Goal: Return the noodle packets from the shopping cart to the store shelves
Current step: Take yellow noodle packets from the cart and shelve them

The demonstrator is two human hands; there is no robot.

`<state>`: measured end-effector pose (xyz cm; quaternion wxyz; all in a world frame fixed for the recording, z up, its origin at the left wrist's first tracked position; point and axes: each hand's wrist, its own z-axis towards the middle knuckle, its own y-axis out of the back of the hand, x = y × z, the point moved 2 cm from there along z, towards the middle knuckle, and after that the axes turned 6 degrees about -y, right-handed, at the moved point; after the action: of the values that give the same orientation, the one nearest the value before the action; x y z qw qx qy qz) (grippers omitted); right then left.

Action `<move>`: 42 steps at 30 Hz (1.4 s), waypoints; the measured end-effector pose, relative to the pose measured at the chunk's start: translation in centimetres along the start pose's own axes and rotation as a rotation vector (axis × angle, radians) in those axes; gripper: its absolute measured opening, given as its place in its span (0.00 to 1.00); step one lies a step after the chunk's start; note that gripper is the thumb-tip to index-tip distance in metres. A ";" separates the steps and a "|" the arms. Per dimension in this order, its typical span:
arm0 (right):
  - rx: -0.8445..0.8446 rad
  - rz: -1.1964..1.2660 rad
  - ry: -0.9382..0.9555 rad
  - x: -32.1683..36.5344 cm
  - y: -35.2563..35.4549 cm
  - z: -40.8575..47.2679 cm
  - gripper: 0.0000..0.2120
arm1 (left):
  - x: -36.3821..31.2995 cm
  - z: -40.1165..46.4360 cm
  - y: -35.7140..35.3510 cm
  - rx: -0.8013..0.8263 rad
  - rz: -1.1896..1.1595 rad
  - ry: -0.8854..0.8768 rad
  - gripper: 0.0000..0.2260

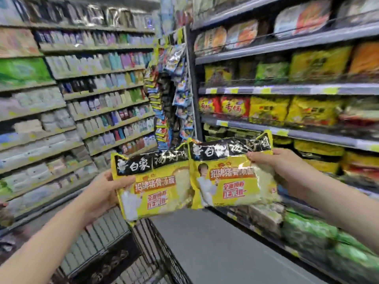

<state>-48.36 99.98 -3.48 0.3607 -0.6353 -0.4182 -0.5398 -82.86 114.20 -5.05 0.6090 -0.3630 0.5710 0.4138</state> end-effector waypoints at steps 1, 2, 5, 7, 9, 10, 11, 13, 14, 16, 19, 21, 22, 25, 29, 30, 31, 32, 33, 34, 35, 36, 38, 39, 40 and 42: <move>-0.050 0.010 0.007 -0.1 2.0 -1.1 0.16 | -0.5 0.6 -2.0 0.044 -0.019 -0.015 0.18; -0.105 0.010 0.009 -0.2 4.0 -2.4 0.17 | -1.0 1.1 -4.1 0.086 -0.028 -0.022 0.17; -0.242 0.018 0.024 -0.4 10.0 -6.5 0.11 | -1.7 2.3 -10.7 0.212 -0.008 -0.020 0.28; -0.318 0.034 0.025 -0.8 13.8 -9.5 0.08 | -2.0 2.8 -15.4 0.296 -0.013 -0.015 0.25; -0.418 0.043 0.026 -1.1 17.5 -12.7 0.07 | -2.3 2.8 -20.2 0.370 -0.014 -0.014 0.16; -0.466 0.047 0.039 -1.1 19.4 -14.6 0.07 | -2.4 2.6 -22.9 0.410 -0.012 -0.020 0.12; -0.502 0.055 0.049 -1.2 21.0 -16.3 0.07 | -2.5 2.4 -25.3 0.443 -0.004 -0.030 0.11; -0.576 0.074 0.055 -1.5 24.3 -19.8 0.07 | -2.7 1.7 -30.1 0.509 0.015 -0.042 0.12; -0.615 0.078 0.056 -1.7 25.9 -21.7 0.07 | -2.8 1.2 -32.6 0.536 0.021 -0.036 0.11; -0.689 0.083 0.057 -2.3 29.3 -25.4 0.07 | -3.0 -0.3 -37.7 0.594 0.014 -0.044 0.05; -0.801 0.096 0.052 -3.1 34.0 -31.0 0.08 | -3.6 -3.1 -45.3 0.682 0.013 -0.064 0.03; -0.856 0.101 0.048 -3.7 37.2 -34.8 0.08 | -4.0 -5.4 -50.3 0.753 0.003 -0.072 0.06; -0.878 0.106 0.041 -3.9 38.7 -36.7 0.08 | -4.2 -6.6 -52.7 0.787 0.008 -0.070 0.08; -0.960 0.113 0.036 -4.9 43.3 -41.9 0.12 | -4.6 -10.2 -59.6 0.884 -0.006 -0.082 0.08; -1.060 0.111 0.036 -6.0 48.7 -47.9 0.10 | -4.6 -14.4 -67.6 0.967 -0.031 -0.098 0.03; -1.081 0.112 0.042 -6.3 49.9 -49.1 0.09 | -4.6 -15.3 -69.3 0.982 -0.039 -0.094 0.03; -1.094 0.124 0.052 -6.6 51.2 -50.2 0.09 | -4.8 -16.3 -70.9 0.993 -0.044 -0.089 0.03; -1.102 0.145 0.063 -6.9 52.4 -51.1 0.09 | -4.9 -17.0 -72.5 1.004 -0.048 -0.086 0.03; -1.115 0.169 0.067 -7.1 53.6 -51.9 0.09 | -5.0 -17.7 -74.0 1.016 -0.047 -0.083 0.03; -1.130 0.186 0.065 -7.4 54.8 -52.6 0.10 | -5.2 -18.3 -75.5 1.035 -0.049 -0.083 0.03; -1.143 0.200 0.063 -7.7 56.1 -53.2 0.13 | -5.3 -18.8 -76.9 1.059 -0.053 -0.082 0.05; -1.152 0.218 0.071 -8.1 57.5 -53.6 0.19 | -5.5 -19.2 -78.3 1.079 -0.056 -0.081 0.07; -1.160 0.249 0.061 -9.0 60.1 -54.1 0.32 | -5.8 -19.6 -81.0 1.115 -0.049 -0.083 0.14; -1.160 0.265 0.057 -9.4 61.3 -54.2 0.34 | -6.0 -19.8 -82.4 1.130 -0.040 -0.086 0.15; -1.164 0.279 0.059 -9.8 62.6 -54.4 0.35 | -6.1 -20.0 -83.8 1.141 -0.039 -0.089 0.15; -1.161 0.296 0.062 -10.4 65.1 -54.5 0.38 | -6.1 -20.0 -86.7 1.165 -0.042 -0.090 0.14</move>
<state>-10.04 23.51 -5.65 0.0379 -0.7640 0.0485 -0.6423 -11.18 61.19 -3.33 0.7400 0.0382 0.6706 0.0343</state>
